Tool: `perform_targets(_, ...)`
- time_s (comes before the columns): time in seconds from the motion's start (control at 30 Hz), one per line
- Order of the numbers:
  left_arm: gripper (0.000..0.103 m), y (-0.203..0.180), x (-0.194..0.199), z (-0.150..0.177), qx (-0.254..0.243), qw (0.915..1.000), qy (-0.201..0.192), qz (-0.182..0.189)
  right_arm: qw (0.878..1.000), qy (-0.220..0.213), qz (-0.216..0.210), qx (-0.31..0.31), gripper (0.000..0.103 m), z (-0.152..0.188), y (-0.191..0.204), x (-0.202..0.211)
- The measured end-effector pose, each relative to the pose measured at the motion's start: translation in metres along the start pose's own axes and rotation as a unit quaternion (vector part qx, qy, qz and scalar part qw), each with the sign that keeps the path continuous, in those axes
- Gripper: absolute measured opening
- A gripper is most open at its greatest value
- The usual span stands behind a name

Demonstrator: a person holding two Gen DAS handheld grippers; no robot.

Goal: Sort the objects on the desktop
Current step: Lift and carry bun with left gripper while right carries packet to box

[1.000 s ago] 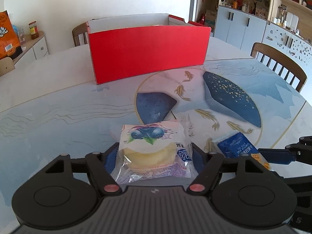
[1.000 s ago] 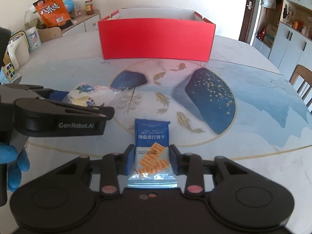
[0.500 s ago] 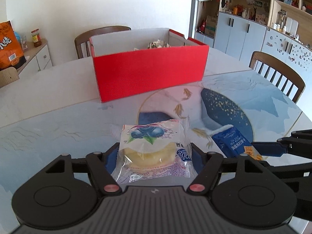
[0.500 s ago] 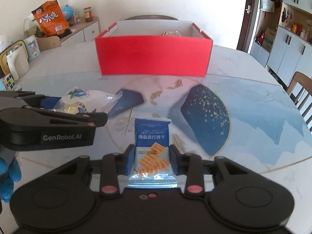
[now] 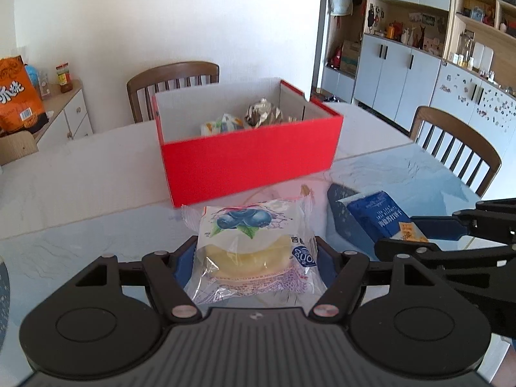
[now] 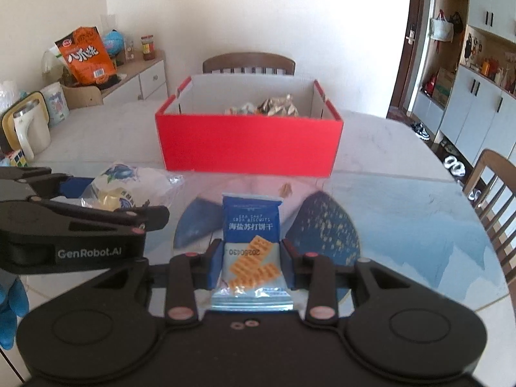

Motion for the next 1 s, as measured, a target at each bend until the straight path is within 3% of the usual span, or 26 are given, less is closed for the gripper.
perform_targets(0.67,0.073,0.013,0.014,-0.082,-0.007,0.9999,-0.013,-0.002,0.997,-0.018,-0.067,-0.021,0.036,-0.096,-0.024,0.003)
perform_targets(1.0,0.073,0.021,0.005,-0.132,-0.019,0.999,-0.035,-0.019,0.997,-0.029,-0.066,0.005,0.036,-0.14,-0.035,-0.007)
Point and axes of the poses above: each gripper's, at about its wrist camera, not at the fingertips, and x roughly against the way its jaws point, y to its left, z to its underside, the point moved 5 cm from there along -x, roughly the way its jaws point, and after that the axes turned 3 degrees about -x, right-handed, at the moved point
